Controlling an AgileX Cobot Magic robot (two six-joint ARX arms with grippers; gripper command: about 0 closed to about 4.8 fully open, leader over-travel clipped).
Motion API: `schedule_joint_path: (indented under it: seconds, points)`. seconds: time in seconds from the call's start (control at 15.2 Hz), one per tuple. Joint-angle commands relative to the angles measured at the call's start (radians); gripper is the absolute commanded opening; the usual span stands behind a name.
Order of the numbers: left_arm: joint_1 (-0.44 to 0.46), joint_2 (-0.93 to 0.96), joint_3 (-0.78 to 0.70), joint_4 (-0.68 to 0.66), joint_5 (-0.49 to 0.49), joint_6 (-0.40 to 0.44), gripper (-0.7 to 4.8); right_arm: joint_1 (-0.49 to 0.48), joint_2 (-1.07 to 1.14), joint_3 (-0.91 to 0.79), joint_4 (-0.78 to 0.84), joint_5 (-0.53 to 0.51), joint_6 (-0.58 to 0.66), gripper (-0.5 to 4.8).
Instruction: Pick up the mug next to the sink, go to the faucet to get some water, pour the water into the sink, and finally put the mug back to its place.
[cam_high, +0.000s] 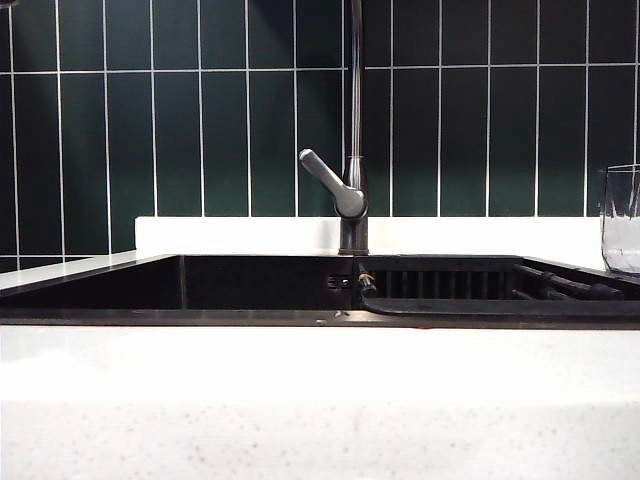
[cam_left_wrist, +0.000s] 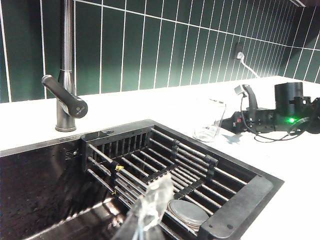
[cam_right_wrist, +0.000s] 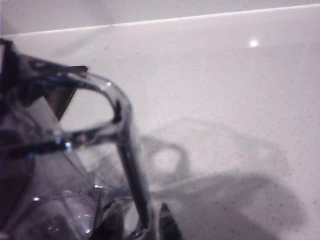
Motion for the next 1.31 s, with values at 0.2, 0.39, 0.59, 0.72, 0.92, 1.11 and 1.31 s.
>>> schedule_joint_path:
  seconds: [0.2,0.39,0.59,0.72,0.92,1.11,1.31]
  points:
    - [0.0,0.0,0.002,0.012,0.025,-0.012,-0.06,0.001,-0.063,-0.062,0.009,-0.001,0.05,0.96]
    - [0.0,0.0,0.002,0.013,0.023,-0.013,-0.06,0.001,-0.177,-0.13,0.01,0.002,0.136,0.94]
    - [0.0,0.0,0.002,0.013,0.022,-0.02,-0.06,0.015,-0.338,-0.213,0.01,0.002,0.158,0.13]
    - [0.0,0.0,0.002,0.018,0.023,-0.023,-0.06,0.015,-0.446,-0.276,0.014,0.003,0.201,-0.06]
    - [0.0,0.0,0.002,0.02,-0.005,-0.022,-0.06,0.063,-0.563,-0.364,0.068,0.031,0.214,-0.06]
    - [0.0,0.0,0.002,0.019,-0.005,-0.023,-0.06,0.151,-0.702,-0.447,0.117,0.117,0.214,-0.06]
    - [0.0,0.0,0.002,0.019,-0.004,-0.023,-0.06,0.266,-0.876,-0.467,0.089,0.165,0.201,-0.06]
